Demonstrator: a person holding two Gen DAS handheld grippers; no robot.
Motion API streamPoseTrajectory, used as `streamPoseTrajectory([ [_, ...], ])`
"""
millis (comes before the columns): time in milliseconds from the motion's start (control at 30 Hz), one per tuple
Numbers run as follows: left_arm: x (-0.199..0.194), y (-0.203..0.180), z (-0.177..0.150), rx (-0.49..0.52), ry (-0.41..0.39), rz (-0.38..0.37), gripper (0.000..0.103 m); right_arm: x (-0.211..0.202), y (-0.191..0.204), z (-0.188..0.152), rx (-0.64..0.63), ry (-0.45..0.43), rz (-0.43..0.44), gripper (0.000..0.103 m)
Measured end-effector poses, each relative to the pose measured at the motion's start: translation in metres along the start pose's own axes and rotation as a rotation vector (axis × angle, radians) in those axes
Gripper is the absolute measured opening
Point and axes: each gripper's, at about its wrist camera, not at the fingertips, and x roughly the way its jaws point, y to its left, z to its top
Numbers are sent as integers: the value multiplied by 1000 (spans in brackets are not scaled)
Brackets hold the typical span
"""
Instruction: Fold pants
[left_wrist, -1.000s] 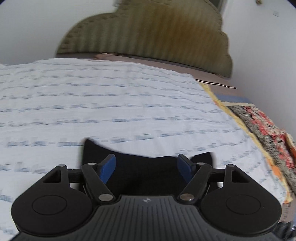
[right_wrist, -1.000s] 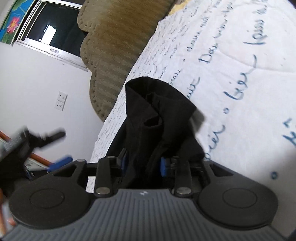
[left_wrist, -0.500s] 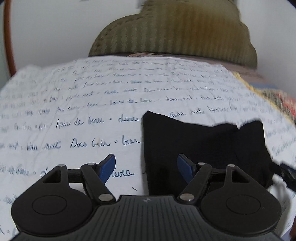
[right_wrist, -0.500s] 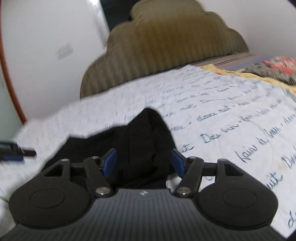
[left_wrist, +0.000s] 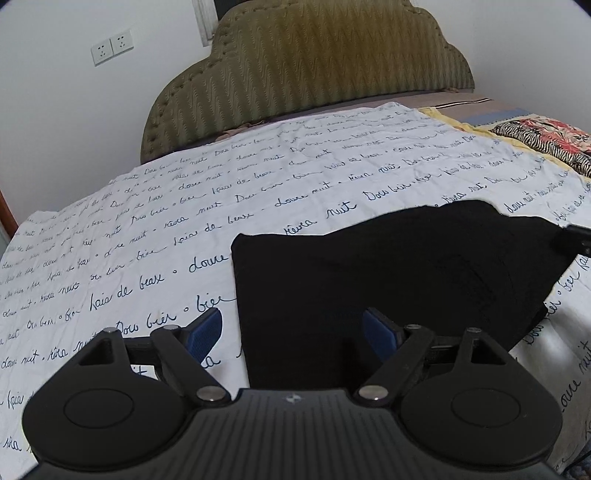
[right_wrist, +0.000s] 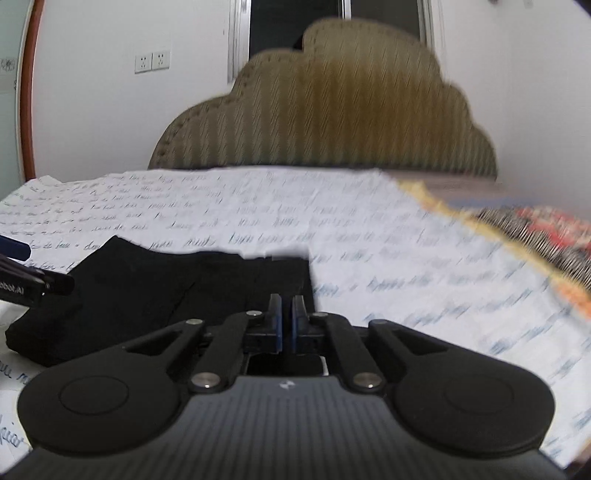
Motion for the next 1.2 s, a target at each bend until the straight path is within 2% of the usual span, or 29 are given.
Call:
streamPoseTrajectory([
  [133,10,-1,-4,-8,39,-7,84,22,-5,-26,4,129,-15,5],
  [233,11,3,-5,-13,46,-3,84,17,-14,-25,76,110,-38,6],
  [300,9,7,-3,-24,26,4,84,9,-23,-13,128,51,-72,20],
  [333,10,8,-2,-34,20,3,84,7,-26,-4,137,23,-72,21],
  [400,14,7,0,-44,33,-16,84,14,-24,15,128,-3,-22,21],
  [433,19,6,-1,-43,48,-27,84,24,-20,24,118,6,30,21],
  [533,33,0,-12,-25,108,-21,84,73,-10,38,136,100,217,20],
  [567,35,-1,-16,-17,112,-20,84,89,-7,39,125,137,239,20],
  [633,36,1,-22,-17,106,-21,85,122,-6,36,107,213,224,18],
  [700,33,7,-22,-26,111,-34,85,138,-15,34,149,259,226,21],
  [733,31,11,-20,-30,110,-35,85,133,-16,38,163,250,227,21],
  [800,28,20,-15,-46,93,-21,85,117,-6,50,114,187,220,22],
  [867,31,27,-8,-64,86,-25,85,114,4,59,70,165,231,22],
  [933,39,29,-6,-67,117,-44,85,130,15,63,40,203,227,22],
  [1033,42,29,-15,-70,152,-67,85,164,19,49,2,295,177,22],
  [1133,35,31,-24,-64,110,-49,85,143,32,65,22,222,182,26],
  [1200,36,33,-24,-79,112,-50,86,132,53,80,25,167,269,26],
])
